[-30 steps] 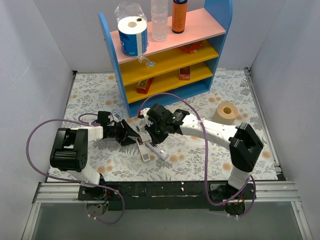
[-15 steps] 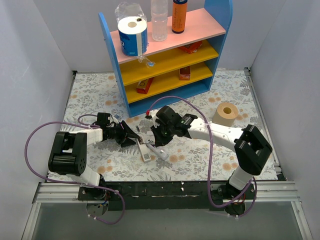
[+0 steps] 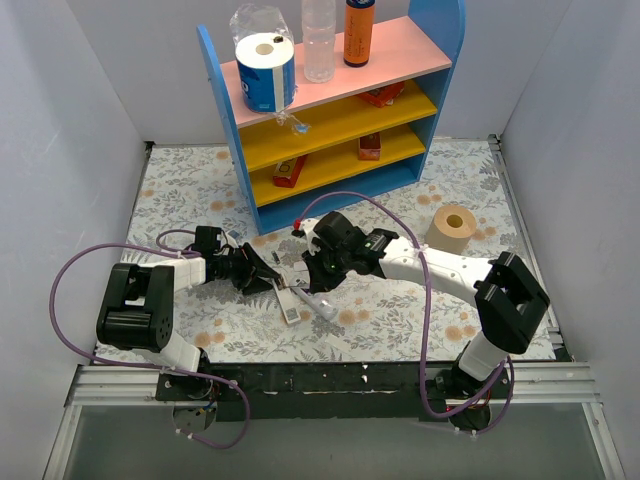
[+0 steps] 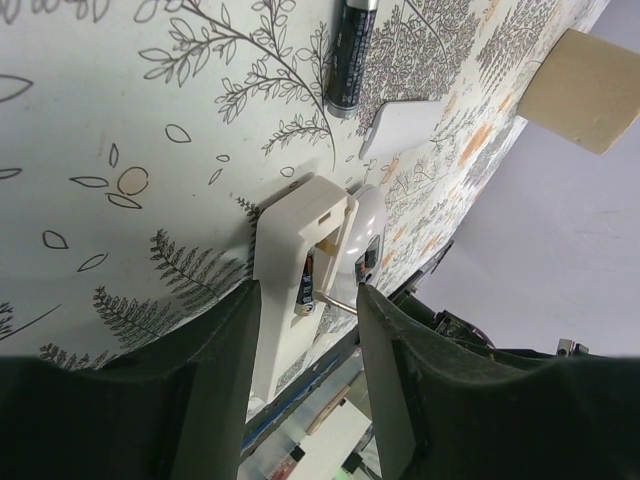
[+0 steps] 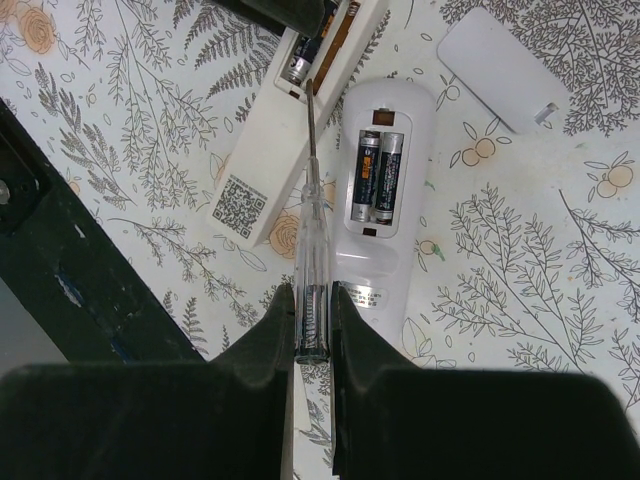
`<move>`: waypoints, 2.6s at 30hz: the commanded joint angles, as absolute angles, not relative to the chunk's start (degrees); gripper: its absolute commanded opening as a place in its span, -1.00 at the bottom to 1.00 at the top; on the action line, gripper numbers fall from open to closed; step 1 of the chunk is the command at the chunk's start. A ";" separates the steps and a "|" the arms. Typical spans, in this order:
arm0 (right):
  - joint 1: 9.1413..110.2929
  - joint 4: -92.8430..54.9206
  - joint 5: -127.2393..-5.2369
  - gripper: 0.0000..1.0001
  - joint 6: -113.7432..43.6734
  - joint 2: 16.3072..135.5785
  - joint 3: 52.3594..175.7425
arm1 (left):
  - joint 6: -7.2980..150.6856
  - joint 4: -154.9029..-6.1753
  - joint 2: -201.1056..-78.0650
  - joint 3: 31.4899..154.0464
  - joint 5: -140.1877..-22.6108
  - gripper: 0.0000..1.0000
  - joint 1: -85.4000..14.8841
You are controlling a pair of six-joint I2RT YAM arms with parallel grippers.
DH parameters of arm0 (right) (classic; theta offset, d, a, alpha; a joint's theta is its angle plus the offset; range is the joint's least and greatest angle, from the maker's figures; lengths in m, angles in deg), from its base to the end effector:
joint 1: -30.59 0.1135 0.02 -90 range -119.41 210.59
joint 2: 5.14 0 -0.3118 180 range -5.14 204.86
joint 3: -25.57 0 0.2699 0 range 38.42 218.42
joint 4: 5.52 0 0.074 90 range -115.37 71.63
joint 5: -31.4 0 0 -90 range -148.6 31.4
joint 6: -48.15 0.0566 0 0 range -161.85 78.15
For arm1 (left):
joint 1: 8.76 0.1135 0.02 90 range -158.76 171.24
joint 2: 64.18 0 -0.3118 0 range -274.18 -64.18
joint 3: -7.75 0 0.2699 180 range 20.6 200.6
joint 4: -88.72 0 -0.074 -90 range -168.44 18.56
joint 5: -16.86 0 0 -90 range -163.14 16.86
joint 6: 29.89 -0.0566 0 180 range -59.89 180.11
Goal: Unload the batteries from the remote control
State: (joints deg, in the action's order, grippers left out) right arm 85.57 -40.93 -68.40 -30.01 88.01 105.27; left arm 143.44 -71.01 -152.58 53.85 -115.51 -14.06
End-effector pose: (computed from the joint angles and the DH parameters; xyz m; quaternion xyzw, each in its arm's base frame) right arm 0.2131 0.3208 0.2643 -0.3709 0.8565 0.2595 0.2482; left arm 0.2596 -0.0624 0.1407 0.5037 -0.7578 0.4056 0.0871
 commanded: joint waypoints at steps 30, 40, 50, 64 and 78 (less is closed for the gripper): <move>85.52 -37.69 -69.94 -0.97 -30.33 90.14 107.06 | 142.99 -71.67 -149.88 56.19 -114.36 -0.08 -14.82; 85.08 -44.38 -62.83 -0.97 -28.67 85.31 108.73 | 139.92 -58.17 -140.22 59.44 -97.86 0.20 -17.89; 82.71 -44.38 -60.18 -0.97 -27.79 77.40 103.90 | 143.61 -47.86 -133.53 62.26 -83.25 0.29 -29.23; 82.09 -41.84 -61.58 -0.97 -28.14 68.52 96.61 | 151.08 -44.33 -137.29 61.91 -70.59 0.20 -45.93; 82.09 -39.11 -64.66 -0.97 -28.31 67.63 94.75 | 151.96 -43.28 -143.01 61.47 -65.14 0.01 -49.45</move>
